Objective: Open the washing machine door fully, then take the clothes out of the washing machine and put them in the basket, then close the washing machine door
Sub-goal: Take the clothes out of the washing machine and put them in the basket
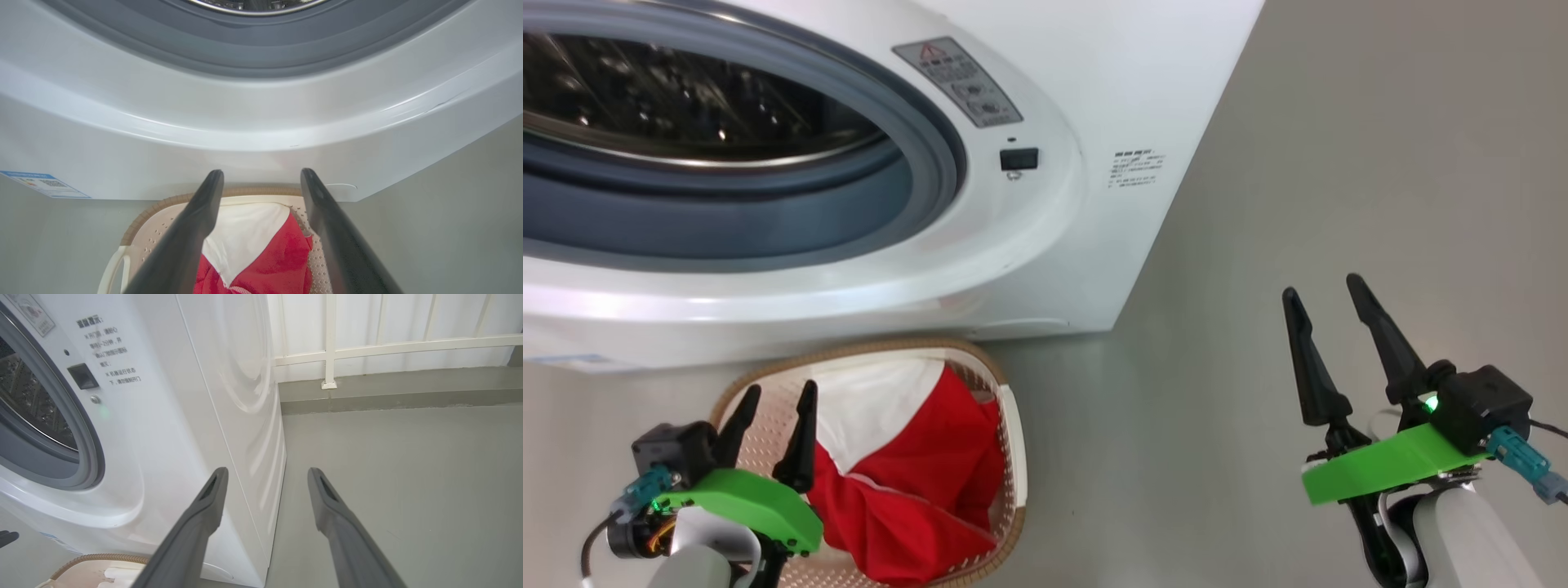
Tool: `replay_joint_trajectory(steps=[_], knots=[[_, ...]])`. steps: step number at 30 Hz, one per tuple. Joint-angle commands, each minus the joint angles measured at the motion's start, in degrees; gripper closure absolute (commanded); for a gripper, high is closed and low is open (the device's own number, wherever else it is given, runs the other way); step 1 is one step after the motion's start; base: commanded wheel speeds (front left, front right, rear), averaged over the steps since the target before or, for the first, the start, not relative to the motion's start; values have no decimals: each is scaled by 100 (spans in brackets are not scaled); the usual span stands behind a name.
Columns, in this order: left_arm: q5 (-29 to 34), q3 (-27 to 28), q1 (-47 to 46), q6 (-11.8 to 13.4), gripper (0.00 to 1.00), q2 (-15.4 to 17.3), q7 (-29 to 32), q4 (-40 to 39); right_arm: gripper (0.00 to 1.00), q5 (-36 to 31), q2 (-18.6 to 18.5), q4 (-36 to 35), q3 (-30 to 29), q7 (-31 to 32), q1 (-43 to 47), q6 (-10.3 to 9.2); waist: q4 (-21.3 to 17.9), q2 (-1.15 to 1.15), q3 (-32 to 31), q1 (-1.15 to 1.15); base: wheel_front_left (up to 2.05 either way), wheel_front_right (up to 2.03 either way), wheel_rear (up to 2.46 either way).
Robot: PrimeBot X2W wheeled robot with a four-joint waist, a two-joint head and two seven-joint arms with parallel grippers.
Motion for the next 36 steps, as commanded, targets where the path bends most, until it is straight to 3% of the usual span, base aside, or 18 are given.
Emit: replay_joint_trajectory(steps=[1, 19, 36], knots=[[95, 281, 214, 6, 0, 113, -70, -333, 0, 6, 1, -78, 111, -37, 159, 28, 27, 0, -325, 0, 0, 0, 0], [776, 905, 1436, 6, 0, -64, -70, -2147, 0, -11, 1, 51, 6, -37, 794, 28, 26, 0, -1316, 0, 0, 0, 0], [1139, 1284, 2410, 6, 0, -254, -70, -2979, 0, 25, 1, 48, -109, -37, 1339, 28, 32, 0, -1730, 0, 0, 0, 0]])
